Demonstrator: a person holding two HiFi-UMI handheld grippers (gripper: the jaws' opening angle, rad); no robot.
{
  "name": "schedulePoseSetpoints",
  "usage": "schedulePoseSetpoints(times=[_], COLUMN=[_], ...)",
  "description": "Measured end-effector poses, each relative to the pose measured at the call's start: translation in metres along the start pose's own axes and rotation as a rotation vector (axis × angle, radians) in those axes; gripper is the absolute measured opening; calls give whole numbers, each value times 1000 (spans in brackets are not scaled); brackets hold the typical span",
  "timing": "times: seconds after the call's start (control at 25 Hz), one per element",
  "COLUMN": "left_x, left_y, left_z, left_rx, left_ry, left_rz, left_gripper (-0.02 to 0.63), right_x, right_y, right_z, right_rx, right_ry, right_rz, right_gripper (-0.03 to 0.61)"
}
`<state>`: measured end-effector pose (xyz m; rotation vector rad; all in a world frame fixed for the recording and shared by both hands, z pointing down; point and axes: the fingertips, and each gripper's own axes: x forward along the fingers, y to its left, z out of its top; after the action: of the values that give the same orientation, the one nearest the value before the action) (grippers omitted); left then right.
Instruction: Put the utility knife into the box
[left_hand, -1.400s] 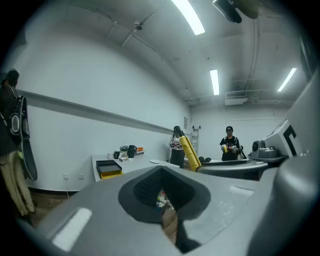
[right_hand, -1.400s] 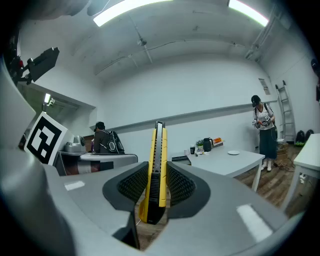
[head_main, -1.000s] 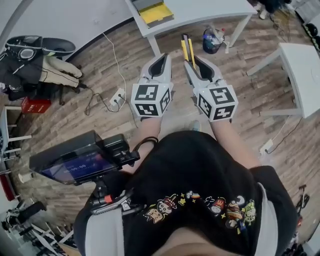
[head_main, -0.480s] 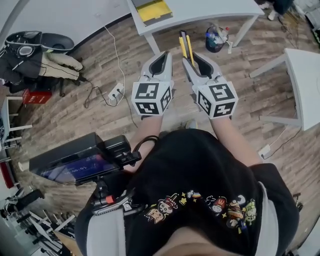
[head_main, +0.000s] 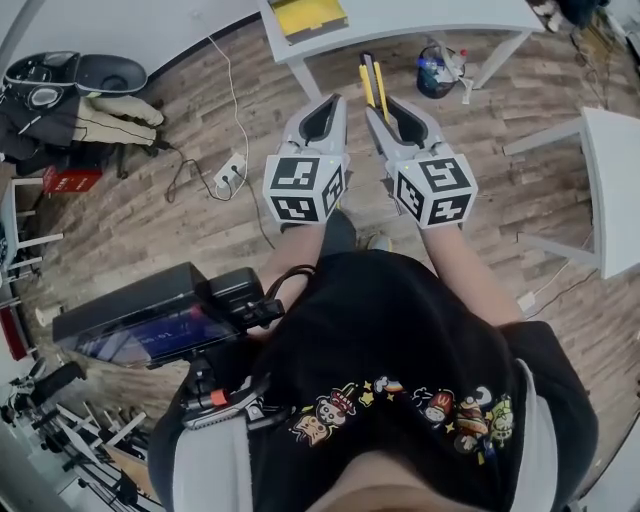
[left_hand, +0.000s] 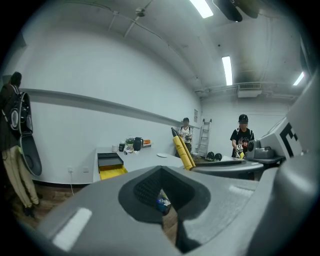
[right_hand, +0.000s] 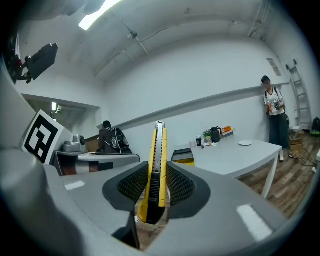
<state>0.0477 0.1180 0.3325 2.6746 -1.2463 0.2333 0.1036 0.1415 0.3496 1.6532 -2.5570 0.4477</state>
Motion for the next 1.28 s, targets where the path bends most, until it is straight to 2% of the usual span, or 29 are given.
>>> schedulePoseSetpoints(times=[0.28, 0.56, 0.76, 0.96, 1.28], left_x=[48, 108, 124, 170, 185], left_y=[62, 156, 175, 249, 274], left_z=[8, 17, 21, 21, 17], left_rx=[-31, -54, -35, -73, -87], left_ry=[3, 35, 37, 69, 82], left_rz=[-21, -75, -114, -143, -125], left_gripper=[2, 2, 2, 1, 2], right_x=[73, 182, 204, 287, 312], right_y=[-12, -21, -24, -28, -35], right_z=[8, 19, 19, 25, 22], right_rx=[-5, 10, 29, 40, 40], right_ry=[36, 74, 65, 114, 142], right_rz=[-17, -72, -117, -147, -145], right_gripper=[140, 140, 140, 140, 140])
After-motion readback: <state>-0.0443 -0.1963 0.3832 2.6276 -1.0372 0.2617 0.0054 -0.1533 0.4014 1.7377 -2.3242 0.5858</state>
